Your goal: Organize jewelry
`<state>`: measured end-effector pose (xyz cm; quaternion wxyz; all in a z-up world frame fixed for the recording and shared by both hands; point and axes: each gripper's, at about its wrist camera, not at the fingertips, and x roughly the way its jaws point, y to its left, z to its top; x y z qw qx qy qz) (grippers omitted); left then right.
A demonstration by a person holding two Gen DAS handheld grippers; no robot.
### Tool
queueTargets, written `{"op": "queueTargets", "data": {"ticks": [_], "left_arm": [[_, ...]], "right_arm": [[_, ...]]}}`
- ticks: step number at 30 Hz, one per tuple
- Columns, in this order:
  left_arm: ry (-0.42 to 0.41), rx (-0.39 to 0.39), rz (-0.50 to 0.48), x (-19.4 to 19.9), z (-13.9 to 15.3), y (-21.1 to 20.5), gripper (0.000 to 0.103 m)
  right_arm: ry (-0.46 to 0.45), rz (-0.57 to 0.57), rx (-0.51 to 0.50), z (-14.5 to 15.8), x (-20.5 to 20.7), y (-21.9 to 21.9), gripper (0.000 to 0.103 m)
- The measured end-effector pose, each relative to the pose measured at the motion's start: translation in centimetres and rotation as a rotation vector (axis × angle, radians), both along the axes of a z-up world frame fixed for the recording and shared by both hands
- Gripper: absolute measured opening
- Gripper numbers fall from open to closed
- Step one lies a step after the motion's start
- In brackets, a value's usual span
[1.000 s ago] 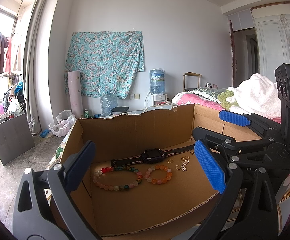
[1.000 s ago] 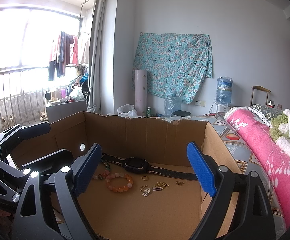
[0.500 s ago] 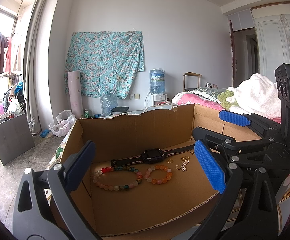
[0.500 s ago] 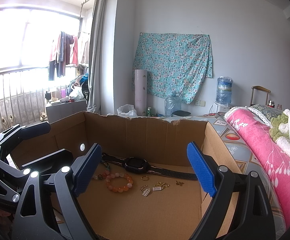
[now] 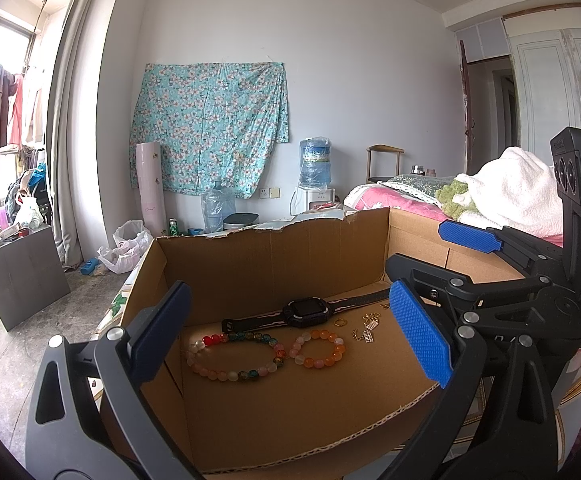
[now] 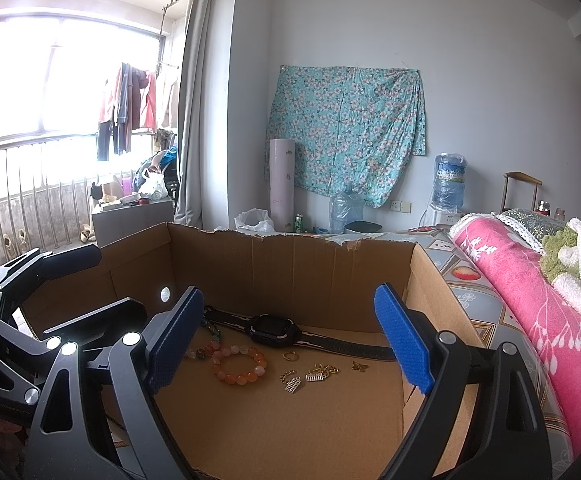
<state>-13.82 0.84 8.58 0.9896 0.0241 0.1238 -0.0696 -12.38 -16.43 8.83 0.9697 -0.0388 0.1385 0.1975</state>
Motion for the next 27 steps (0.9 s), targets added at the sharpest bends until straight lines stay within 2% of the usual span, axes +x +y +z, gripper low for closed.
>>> {"op": "queueTargets", "data": {"ticks": [27], "left_arm": [[0.0, 0.0, 0.0, 0.01, -0.01, 0.05, 0.095]], "right_arm": [[0.0, 0.0, 0.0, 0.06, 0.25, 0.0, 0.085]]}}
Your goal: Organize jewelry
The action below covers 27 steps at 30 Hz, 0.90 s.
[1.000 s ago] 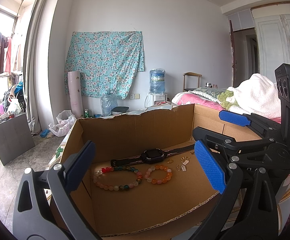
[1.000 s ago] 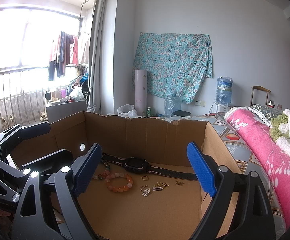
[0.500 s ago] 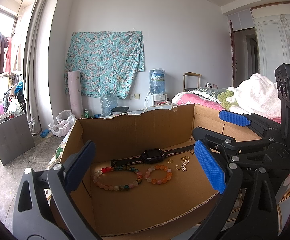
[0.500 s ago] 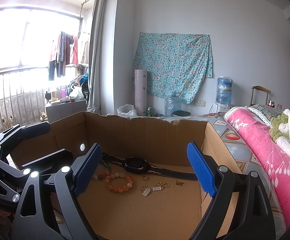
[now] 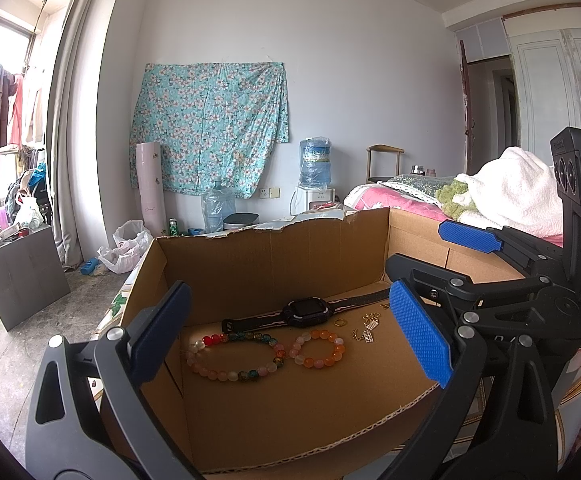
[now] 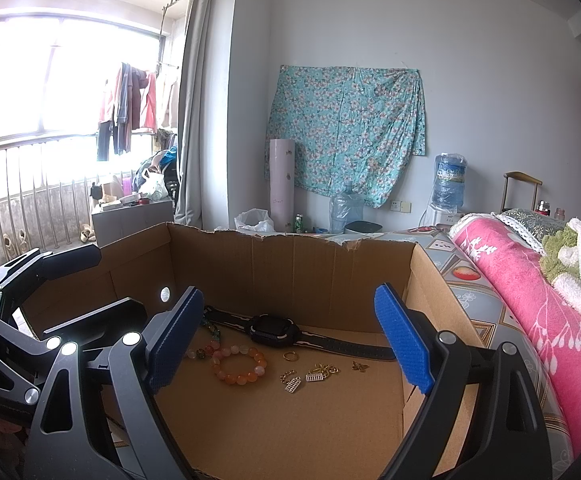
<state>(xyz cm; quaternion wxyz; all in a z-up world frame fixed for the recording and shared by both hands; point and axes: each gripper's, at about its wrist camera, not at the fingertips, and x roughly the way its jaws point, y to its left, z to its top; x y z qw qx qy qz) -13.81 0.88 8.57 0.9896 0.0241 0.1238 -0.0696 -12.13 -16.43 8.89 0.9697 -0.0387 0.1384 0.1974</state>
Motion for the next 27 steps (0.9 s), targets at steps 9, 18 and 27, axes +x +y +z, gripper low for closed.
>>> {"op": "queueTargets", "data": {"ticks": [9, 18, 27], "left_arm": [[0.0, 0.0, 0.0, 0.0, 0.0, 0.03, 0.095], [0.0, 0.0, 0.0, 0.01, -0.01, 0.03, 0.095], [0.0, 0.0, 0.0, 0.0, -0.01, 0.01, 0.095]], "right_arm": [[0.0, 0.0, 0.0, 0.01, 0.01, 0.0, 0.085], [0.0, 0.0, 0.0, 0.0, -0.07, 0.01, 0.085], [0.0, 0.0, 0.0, -0.01, -0.14, 0.02, 0.085]]}}
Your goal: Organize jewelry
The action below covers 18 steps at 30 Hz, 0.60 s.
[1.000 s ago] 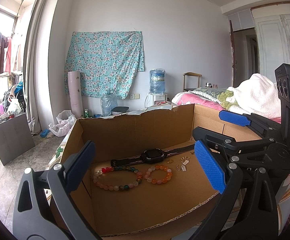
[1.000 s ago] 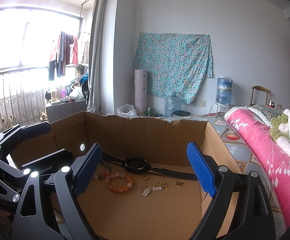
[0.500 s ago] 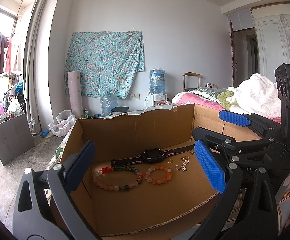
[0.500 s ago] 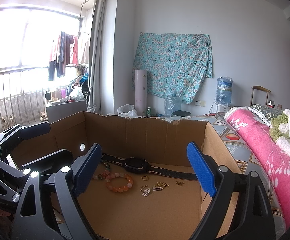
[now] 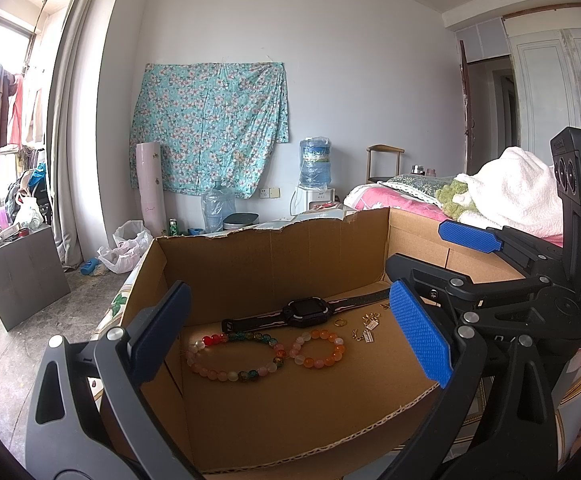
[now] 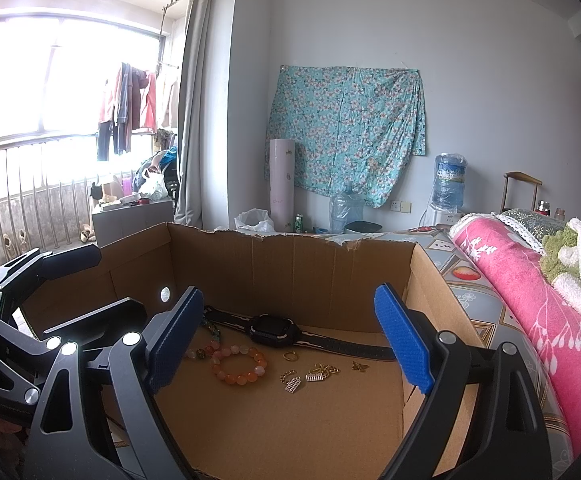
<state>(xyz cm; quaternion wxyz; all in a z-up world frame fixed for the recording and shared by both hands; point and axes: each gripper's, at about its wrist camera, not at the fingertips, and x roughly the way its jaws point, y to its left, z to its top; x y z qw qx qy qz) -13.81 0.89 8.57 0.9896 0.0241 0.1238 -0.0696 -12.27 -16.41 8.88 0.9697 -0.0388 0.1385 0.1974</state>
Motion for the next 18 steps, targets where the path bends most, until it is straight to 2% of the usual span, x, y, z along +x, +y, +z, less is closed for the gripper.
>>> {"op": "queueTargets", "data": {"ticks": [18], "left_arm": [[0.0, 0.0, 0.0, 0.0, 0.0, -0.06, 0.095]], "right_arm": [[0.0, 0.0, 0.0, -0.03, -0.15, 0.01, 0.085]]}}
